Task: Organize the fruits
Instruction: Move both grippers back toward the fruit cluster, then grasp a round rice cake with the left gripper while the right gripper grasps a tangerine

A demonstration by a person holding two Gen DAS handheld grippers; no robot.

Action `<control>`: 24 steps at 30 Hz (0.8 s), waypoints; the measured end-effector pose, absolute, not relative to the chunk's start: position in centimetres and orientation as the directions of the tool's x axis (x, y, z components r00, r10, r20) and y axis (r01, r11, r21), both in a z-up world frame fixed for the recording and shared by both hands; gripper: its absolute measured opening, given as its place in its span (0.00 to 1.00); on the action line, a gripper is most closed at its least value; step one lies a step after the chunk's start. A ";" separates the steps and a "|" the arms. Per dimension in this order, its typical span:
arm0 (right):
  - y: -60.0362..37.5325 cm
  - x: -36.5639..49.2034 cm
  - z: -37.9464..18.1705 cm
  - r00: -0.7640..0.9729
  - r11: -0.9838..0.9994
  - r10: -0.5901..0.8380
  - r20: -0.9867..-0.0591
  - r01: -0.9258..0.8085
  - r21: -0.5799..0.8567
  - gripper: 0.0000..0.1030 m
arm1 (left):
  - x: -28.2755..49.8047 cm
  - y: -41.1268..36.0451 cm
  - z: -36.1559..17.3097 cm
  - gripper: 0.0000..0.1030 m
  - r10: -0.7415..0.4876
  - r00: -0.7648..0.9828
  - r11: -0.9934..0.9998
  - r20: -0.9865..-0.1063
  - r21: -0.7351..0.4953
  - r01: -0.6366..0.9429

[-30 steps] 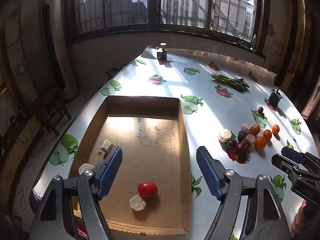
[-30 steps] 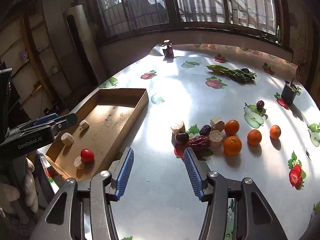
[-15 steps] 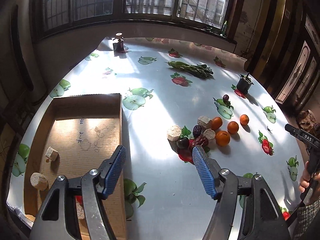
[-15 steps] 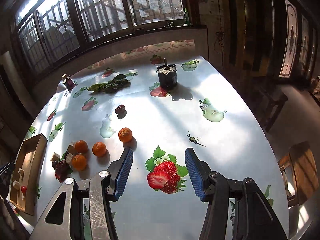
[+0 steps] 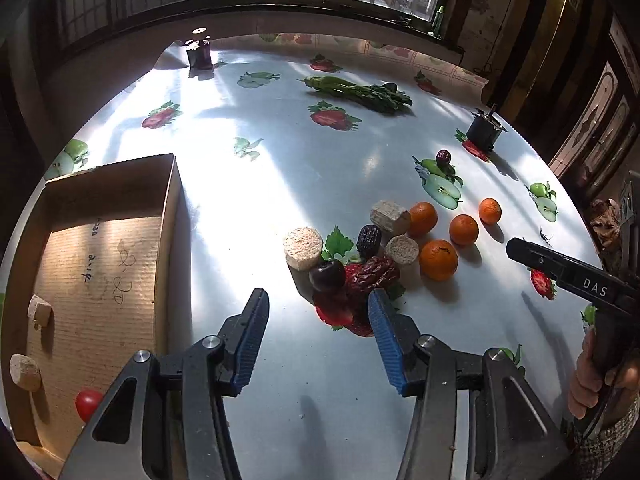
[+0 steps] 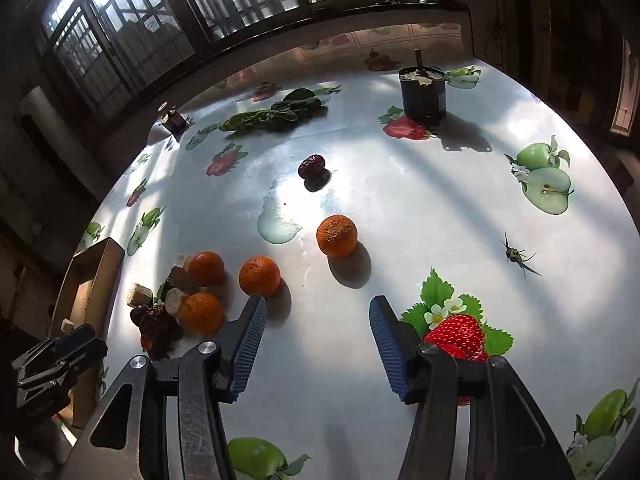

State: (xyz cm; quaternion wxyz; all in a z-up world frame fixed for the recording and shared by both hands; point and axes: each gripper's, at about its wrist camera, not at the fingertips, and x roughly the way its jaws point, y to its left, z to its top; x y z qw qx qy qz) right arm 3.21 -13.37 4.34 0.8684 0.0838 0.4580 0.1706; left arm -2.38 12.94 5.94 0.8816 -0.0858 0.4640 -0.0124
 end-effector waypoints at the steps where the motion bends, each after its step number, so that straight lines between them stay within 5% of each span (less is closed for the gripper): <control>1: -12.1 3.1 4.1 0.511 0.922 0.384 -0.769 -0.248 0.296 0.56 | -1.8 13.8 5.9 0.49 -0.109 0.565 0.979 -0.818 -0.186 -0.079; 12: -4.5 3.1 1.8 0.500 0.914 0.350 -0.793 -0.366 0.173 0.56 | 4.2 14.7 2.4 0.49 -0.159 0.480 0.968 -0.863 -0.231 -0.096; 15: -4.0 3.3 1.7 0.508 0.917 0.333 -0.794 -0.369 0.149 0.55 | 4.5 14.2 1.9 0.39 -0.151 0.482 0.973 -0.863 -0.217 -0.084; 24: -2.7 3.2 1.3 0.543 0.922 0.288 -0.789 -0.380 0.075 0.38 | 4.3 13.4 1.8 0.30 -0.136 0.508 0.981 -0.850 -0.187 -0.051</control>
